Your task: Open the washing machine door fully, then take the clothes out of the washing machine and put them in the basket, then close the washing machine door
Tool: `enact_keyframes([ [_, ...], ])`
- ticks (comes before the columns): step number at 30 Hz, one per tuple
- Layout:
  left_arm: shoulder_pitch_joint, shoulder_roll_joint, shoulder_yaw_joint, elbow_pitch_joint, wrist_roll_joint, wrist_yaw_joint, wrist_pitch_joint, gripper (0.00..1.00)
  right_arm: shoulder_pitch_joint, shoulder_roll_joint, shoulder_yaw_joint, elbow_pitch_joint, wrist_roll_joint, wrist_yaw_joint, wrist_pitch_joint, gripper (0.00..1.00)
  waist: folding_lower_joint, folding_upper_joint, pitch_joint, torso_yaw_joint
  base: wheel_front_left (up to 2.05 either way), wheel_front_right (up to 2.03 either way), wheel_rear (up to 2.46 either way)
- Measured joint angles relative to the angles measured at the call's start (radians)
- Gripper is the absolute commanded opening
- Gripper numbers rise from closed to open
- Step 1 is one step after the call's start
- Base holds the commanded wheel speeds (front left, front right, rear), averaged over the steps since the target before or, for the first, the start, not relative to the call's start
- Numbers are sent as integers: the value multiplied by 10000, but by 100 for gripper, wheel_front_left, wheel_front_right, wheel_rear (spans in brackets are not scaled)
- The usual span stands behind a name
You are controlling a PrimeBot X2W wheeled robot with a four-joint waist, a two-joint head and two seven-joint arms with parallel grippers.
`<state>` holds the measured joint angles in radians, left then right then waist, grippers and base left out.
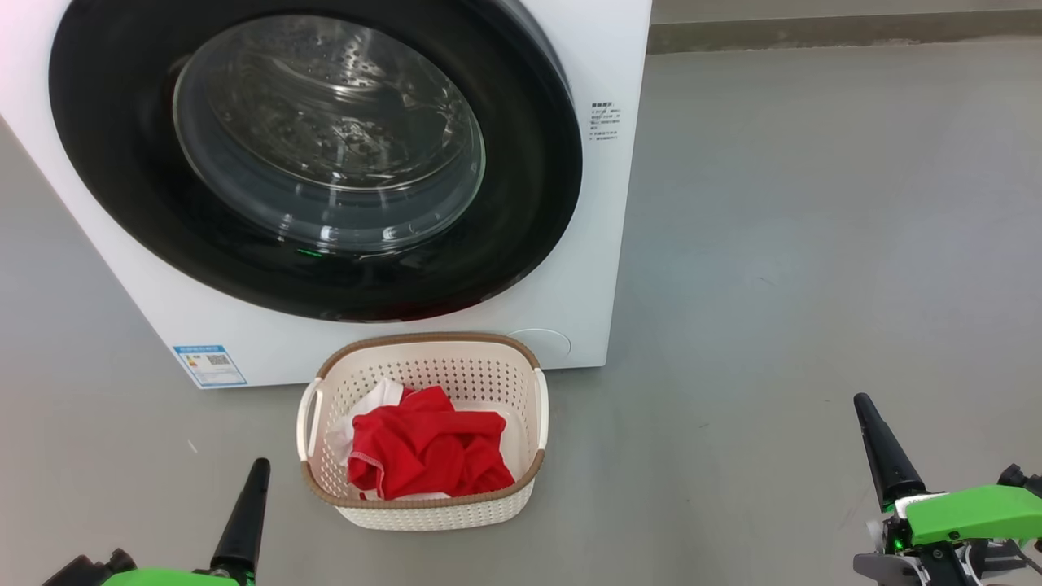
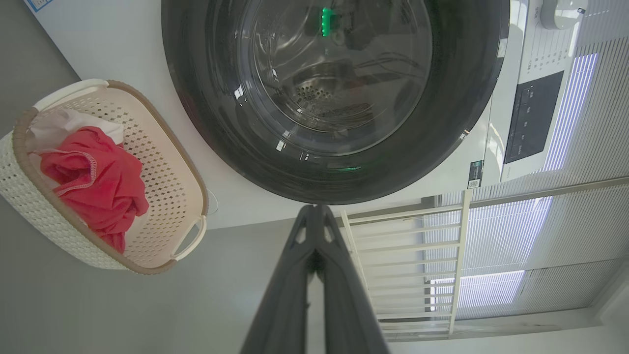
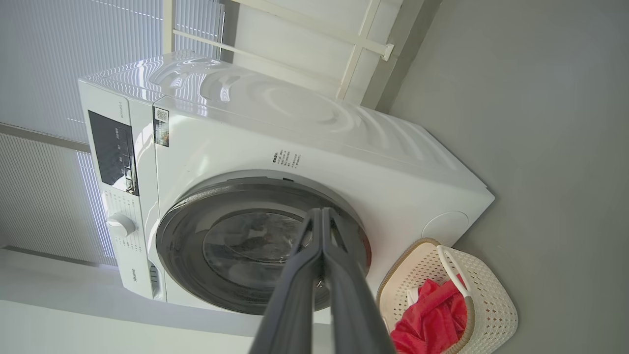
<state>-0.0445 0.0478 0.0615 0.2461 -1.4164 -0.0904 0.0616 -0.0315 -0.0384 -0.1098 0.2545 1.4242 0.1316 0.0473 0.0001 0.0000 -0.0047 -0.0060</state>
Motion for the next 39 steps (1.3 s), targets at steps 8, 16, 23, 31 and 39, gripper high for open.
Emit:
enact_keyframes([
  [8, -53, -23, 73, 104, -855, -161, 215, 0, -101, -13, -42, 75, 874, -2, 253, 0, 0, 0, 38, 29, 0, 0, 0],
  [16, -222, -65, 150, 186, -1822, -280, 458, 0, -257, -42, -81, 146, 1818, -4, 500, 0, 0, 0, 78, 60, 0, 0, 0],
  [23, -223, -71, 159, 196, -1854, -330, 470, 0, -332, -42, -88, 148, 1879, -4, 502, 0, 0, 0, 78, 60, 0, 0, 0],
  [31, -223, -73, 159, 196, -1854, -330, 470, 0, -332, -42, -98, 148, 1879, -4, 514, 0, 0, 0, 78, 60, 0, 0, 0],
  [39, -223, -75, 161, 196, -1854, -330, 470, 0, -332, -42, -104, 148, 1877, -4, 546, 0, 0, 0, 78, 60, 0, 0, 0],
])
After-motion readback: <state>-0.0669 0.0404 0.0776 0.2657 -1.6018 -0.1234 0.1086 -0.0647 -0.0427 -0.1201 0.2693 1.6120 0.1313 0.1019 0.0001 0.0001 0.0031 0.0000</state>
